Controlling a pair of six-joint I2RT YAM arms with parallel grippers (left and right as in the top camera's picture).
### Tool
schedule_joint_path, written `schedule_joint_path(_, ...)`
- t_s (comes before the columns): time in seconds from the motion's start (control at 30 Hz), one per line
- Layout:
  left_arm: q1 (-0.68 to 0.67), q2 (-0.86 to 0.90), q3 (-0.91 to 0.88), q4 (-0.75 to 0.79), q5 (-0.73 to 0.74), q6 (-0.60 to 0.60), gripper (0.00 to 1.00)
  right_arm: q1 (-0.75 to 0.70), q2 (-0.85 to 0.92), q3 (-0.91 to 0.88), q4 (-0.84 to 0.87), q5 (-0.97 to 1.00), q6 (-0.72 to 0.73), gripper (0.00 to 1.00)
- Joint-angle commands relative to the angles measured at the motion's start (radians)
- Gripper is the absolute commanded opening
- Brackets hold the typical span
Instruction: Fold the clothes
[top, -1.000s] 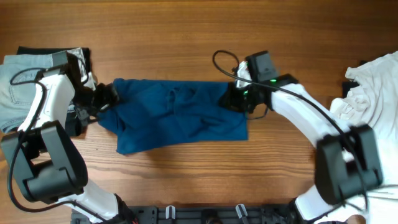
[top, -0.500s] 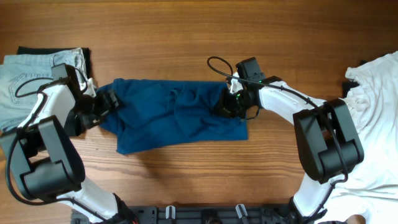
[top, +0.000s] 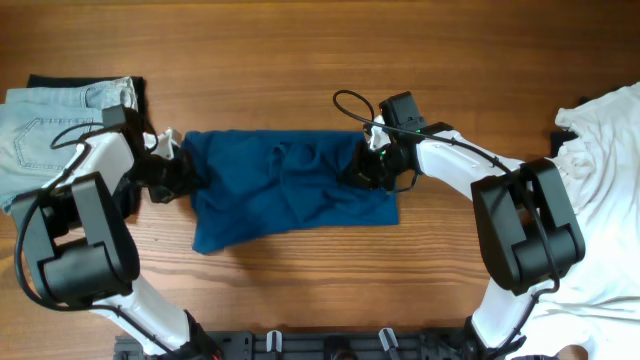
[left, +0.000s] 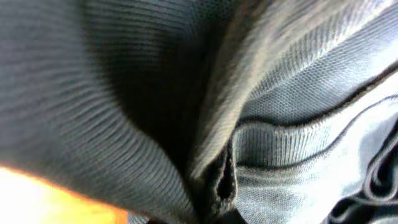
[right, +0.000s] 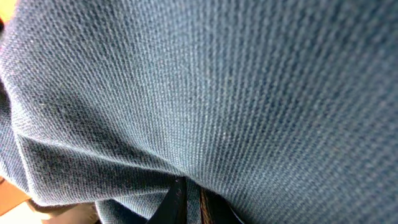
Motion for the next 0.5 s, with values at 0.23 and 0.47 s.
schedule_joint_path(0.23, -0.11, -0.19, 0.348, -0.286, -0.007, 0.0, 0.04, -0.045, -0.252, 0.014, -0.155, 0.252, -0.027, 0.08)
schedule_joint_path(0.47, -0.388, -0.234, 0.351, -0.223, 0.005, -0.113, 0.04, -0.124, -0.307, 0.014, -0.256, 0.426, -0.065, 0.1)
